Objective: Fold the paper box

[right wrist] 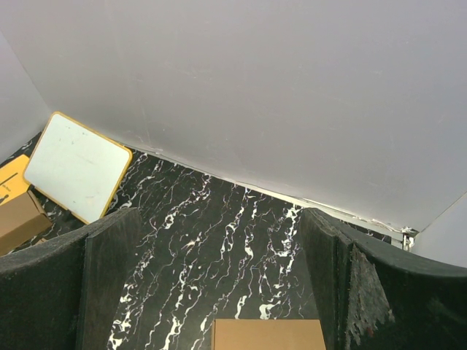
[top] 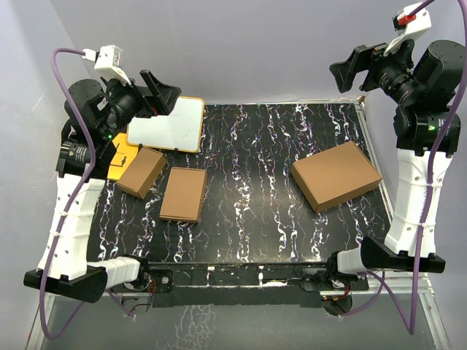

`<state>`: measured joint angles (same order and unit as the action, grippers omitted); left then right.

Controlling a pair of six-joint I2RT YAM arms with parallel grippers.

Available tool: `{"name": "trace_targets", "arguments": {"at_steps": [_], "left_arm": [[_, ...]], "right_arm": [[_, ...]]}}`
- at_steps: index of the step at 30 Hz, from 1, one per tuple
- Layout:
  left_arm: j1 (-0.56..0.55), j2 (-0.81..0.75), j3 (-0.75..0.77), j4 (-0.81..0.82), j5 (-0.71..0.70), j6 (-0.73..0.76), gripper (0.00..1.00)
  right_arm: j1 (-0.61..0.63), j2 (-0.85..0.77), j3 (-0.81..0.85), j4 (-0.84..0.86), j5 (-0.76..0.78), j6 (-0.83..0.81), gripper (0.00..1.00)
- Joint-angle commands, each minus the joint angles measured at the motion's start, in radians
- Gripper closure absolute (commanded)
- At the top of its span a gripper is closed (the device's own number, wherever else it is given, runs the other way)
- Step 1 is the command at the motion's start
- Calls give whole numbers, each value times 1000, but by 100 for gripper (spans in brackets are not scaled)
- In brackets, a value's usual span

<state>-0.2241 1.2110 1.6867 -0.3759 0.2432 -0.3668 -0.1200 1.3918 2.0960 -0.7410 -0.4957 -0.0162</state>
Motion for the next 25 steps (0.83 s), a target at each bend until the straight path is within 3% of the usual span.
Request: {"name": "trace_targets", "arguments": {"at_steps": [1, 25], "left_arm": [[2, -21, 0, 12, -7, 12, 3], [2, -32, -9, 10, -4, 15, 3]], "right_arm": [[-10, -7, 0, 38, 7, 22, 0], [-24, -27, -15, 44, 47, 1, 0]]}}
